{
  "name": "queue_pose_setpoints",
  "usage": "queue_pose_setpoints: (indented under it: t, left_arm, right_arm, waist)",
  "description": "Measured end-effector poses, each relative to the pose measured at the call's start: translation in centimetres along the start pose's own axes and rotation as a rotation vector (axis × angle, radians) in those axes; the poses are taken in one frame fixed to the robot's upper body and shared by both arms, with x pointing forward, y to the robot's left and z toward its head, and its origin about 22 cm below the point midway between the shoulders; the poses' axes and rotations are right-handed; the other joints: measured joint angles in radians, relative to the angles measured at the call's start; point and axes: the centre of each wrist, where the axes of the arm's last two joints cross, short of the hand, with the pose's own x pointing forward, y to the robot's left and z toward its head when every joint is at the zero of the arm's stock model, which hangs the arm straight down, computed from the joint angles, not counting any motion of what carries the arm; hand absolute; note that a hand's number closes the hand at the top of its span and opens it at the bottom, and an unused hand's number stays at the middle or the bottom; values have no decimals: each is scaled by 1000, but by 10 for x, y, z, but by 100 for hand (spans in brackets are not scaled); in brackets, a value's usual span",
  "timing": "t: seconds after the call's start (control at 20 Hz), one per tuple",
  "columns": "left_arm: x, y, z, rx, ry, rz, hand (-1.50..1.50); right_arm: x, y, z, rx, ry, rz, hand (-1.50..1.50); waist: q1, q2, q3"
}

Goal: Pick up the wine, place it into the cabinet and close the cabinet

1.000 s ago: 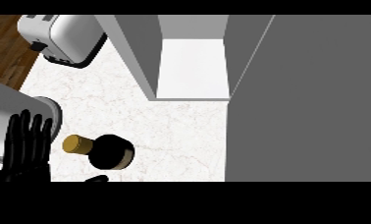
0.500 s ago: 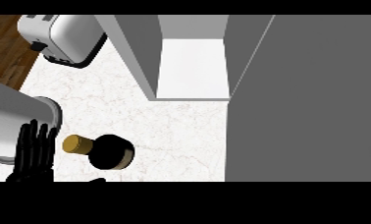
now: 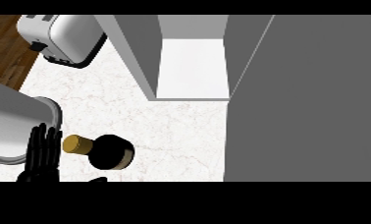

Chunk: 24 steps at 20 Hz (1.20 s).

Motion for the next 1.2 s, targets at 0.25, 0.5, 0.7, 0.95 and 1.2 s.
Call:
queue_pose_setpoints:
  t: [0.25, 0.5, 0.7, 0.95, 1.2]
  left_arm:
    - [-29, -5, -5, -8, 30, 18, -150]
    - [-44, 0, -5, -16, 51, 35, -150]
    - [-62, 3, -8, -24, 61, 38, -150]
    - [-80, 4, -12, -34, 80, 48, -150]
    - [-102, 4, -13, -27, 84, 55, -150]
  right_arm:
    - [0, -4, 4, -1, 5, 16, -150]
    - [-2, -7, 6, -6, 1, 17, -150]
    - [-2, -9, 1, -5, -2, 12, -150]
    - [0, -7, 3, -2, -5, 17, -150]
    - [-4, -4, 8, 0, 0, 20, -150]
  waist:
    - [-3, 0, 0]
    - [-2, 0, 0]
    - [-2, 0, 0]
    - [-2, 0, 0]
    - [-3, 0, 0]
